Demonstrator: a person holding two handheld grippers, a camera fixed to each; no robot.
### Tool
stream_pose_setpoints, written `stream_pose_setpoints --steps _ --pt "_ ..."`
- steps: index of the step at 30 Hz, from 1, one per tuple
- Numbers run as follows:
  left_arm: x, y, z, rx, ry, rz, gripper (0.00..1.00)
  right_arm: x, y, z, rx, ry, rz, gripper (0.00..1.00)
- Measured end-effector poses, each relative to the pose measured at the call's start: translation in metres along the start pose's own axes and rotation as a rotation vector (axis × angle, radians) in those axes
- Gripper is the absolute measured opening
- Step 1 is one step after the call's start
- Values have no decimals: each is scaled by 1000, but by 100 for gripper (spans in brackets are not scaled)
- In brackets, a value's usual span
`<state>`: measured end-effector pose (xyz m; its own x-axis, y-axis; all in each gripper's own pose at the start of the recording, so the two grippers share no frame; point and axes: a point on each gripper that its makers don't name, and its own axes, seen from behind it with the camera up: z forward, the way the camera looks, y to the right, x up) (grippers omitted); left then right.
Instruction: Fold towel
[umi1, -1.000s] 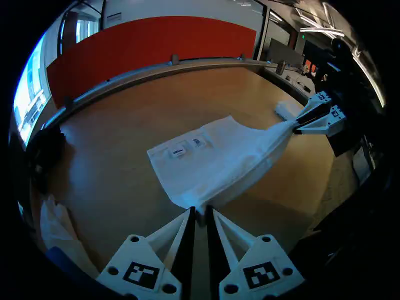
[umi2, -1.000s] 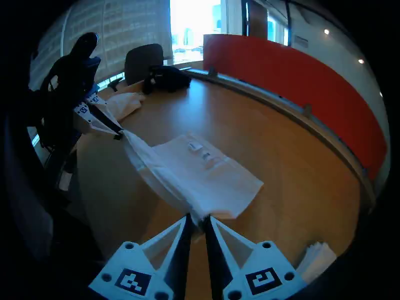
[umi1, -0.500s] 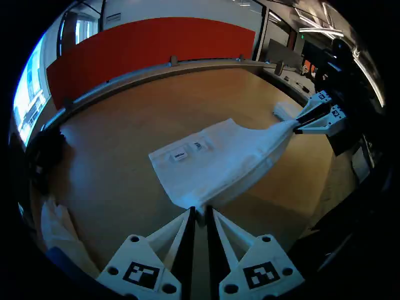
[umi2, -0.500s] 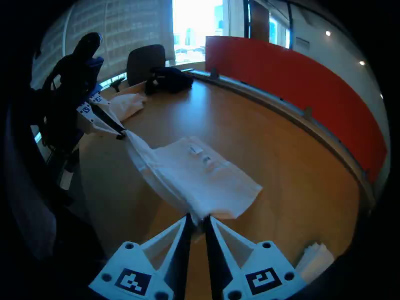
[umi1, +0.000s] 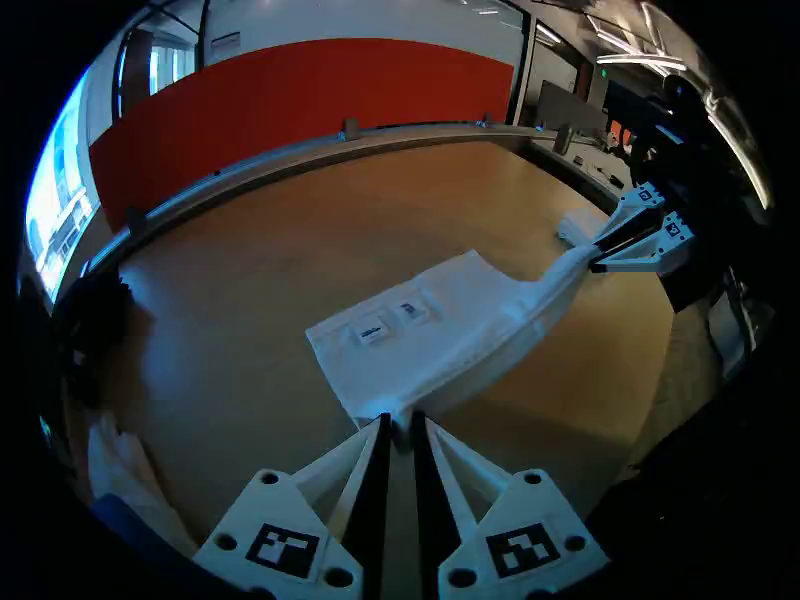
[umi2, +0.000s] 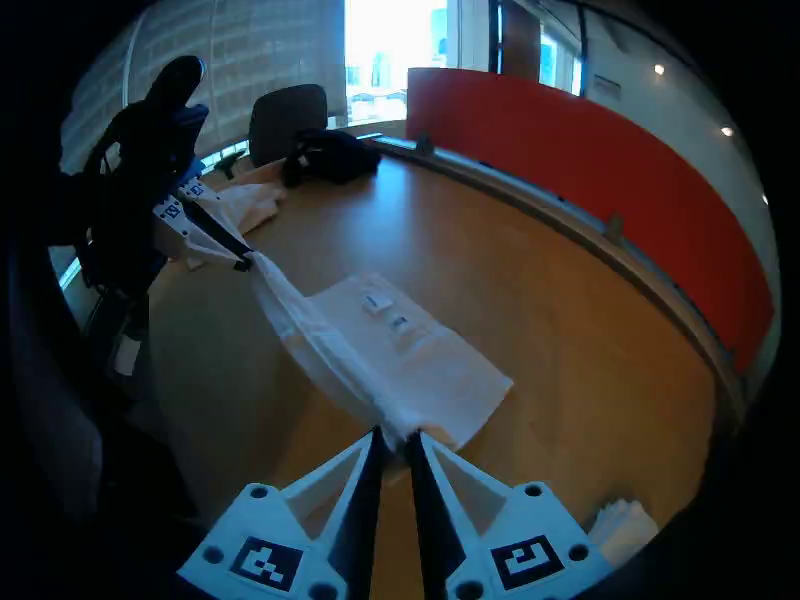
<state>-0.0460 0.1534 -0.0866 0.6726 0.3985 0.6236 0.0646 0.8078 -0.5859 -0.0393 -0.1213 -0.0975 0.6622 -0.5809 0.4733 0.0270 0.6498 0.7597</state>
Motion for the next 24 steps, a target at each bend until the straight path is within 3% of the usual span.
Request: stream_pose_setpoints --steps 12,18,24 --pt "22 -28 42 21 -4 13 15 8 38 26 -22 -26 19 18" --pt "23 -34 59 23 -20 12 15 5 49 37 -19 -42 38 18" --pt "21 -33 67 20 -26 17 15 -2 54 42 -12 -65 48 18"
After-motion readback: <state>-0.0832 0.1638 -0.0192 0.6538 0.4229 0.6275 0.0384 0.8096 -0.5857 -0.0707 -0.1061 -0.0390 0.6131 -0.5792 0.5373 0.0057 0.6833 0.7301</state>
